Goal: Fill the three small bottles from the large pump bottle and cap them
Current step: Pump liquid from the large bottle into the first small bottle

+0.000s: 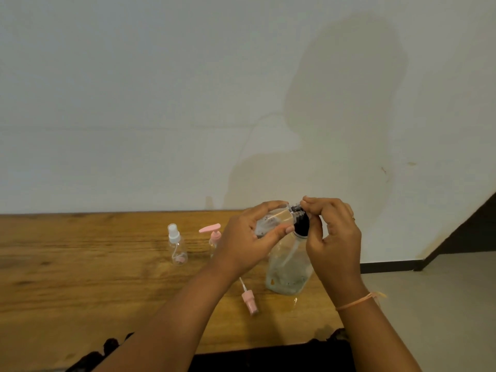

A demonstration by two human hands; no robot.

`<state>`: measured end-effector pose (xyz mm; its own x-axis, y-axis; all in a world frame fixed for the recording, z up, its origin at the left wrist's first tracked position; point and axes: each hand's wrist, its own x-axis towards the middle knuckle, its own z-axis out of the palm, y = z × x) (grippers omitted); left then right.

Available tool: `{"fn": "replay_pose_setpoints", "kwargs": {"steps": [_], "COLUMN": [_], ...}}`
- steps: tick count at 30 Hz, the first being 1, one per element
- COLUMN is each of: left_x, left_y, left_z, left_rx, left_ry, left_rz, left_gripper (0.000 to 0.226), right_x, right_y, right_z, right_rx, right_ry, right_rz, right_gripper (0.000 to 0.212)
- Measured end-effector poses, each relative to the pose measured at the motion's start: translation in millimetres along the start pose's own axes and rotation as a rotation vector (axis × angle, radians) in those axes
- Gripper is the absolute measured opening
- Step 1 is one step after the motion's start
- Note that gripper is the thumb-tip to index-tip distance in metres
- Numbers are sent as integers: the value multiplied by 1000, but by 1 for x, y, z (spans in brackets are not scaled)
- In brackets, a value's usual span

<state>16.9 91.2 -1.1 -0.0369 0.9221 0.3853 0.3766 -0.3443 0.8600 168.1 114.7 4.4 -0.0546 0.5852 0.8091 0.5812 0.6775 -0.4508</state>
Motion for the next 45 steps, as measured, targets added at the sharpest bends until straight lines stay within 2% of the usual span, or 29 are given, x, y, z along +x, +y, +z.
{"fn": "replay_pose_setpoints", "kwargs": {"steps": [5,10,17,24,32,38,45], "left_x": [0,-5,-2,-6,-7,-6,-8], "left_y": [-7,-2,-1,-2,2,-4,-1], "left_z": [2,4,3,4,4,4,6], "left_rx": [22,17,-41,-41,24,41,54], "left_ry": [8,4,10,-5,41,18,65], "left_rz": [-10,-39,-2,-66,24,-27,54], "left_gripper": [44,36,41,37,41,39,45], "right_x": [-3,-9,-1,-12,-5,-12,-5], "right_y": [3,3,-6,1,-7,4,-7], "right_z": [5,6,1,11,3,14,4], "right_rx": [-5,-9,9,23,14,-9,-1], "right_ry": [7,5,38,32,65,38,64], "right_rz": [-3,-5,8,6,-13,6,-11], "right_gripper": [18,19,19,23,20,24,23]}}
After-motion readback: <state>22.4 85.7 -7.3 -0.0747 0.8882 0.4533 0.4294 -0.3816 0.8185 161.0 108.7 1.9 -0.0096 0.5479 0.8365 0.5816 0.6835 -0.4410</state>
